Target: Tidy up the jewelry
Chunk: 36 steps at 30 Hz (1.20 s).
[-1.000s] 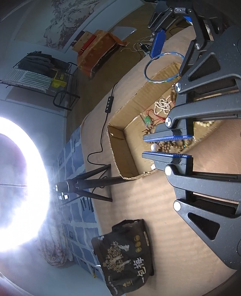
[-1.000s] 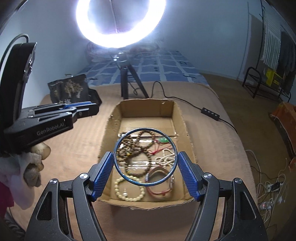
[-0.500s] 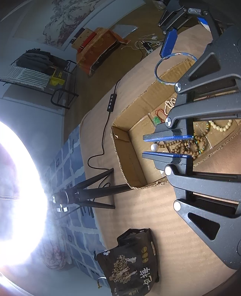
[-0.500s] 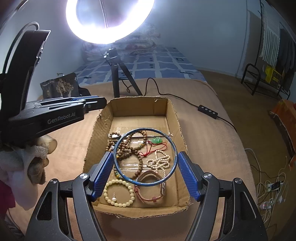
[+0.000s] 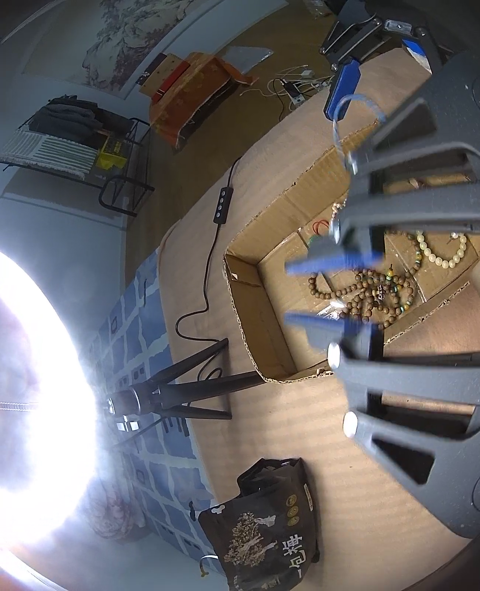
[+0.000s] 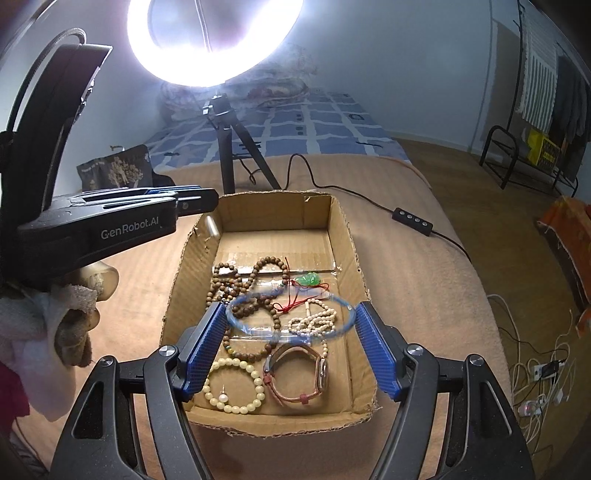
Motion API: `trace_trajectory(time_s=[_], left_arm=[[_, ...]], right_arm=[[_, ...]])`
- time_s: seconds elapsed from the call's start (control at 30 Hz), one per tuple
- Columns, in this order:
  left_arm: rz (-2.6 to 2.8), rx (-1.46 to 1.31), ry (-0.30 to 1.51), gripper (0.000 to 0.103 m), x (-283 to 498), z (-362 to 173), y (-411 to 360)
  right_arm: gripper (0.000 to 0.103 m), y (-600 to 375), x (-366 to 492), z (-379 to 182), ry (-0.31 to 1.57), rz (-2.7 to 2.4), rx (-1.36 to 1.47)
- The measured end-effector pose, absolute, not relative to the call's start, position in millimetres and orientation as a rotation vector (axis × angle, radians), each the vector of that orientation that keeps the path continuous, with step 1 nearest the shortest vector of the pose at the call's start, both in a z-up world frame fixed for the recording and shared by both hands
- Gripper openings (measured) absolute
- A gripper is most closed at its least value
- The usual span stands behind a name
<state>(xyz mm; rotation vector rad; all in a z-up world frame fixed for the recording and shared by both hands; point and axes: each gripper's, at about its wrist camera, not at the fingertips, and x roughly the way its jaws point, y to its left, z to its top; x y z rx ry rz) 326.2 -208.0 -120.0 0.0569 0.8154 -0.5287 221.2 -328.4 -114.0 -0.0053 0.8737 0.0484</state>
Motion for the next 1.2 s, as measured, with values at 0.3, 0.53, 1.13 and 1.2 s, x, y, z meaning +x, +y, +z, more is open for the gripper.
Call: trace_trajectory(time_s=[0.3, 0.53, 1.13, 1.2], left_arm=[[-0.525, 0.058, 0.809, 0.038, 324.7, -117.7, -205.9], [-0.518, 0.054, 0.801, 0.038, 322.6, -113.5, -201.1], [-0.502, 0.028, 0.725, 0.038, 271.2, -63.4, -166.8], [-0.501, 0.030, 0.711, 0.038, 261.8, -55.6, -161.7]], right_arm=[[0.071, -328.0, 222.2, -114.2, 0.875, 0.039, -0.014], [0.071, -323.4, 220.8, -111.9, 0.875, 0.037, -0.026], [0.072, -311.0, 189.3, -69.5, 0.792, 0.029, -0.044], [0.072, -308.4, 183.0, -62.7, 0.778, 0.031, -0.052]])
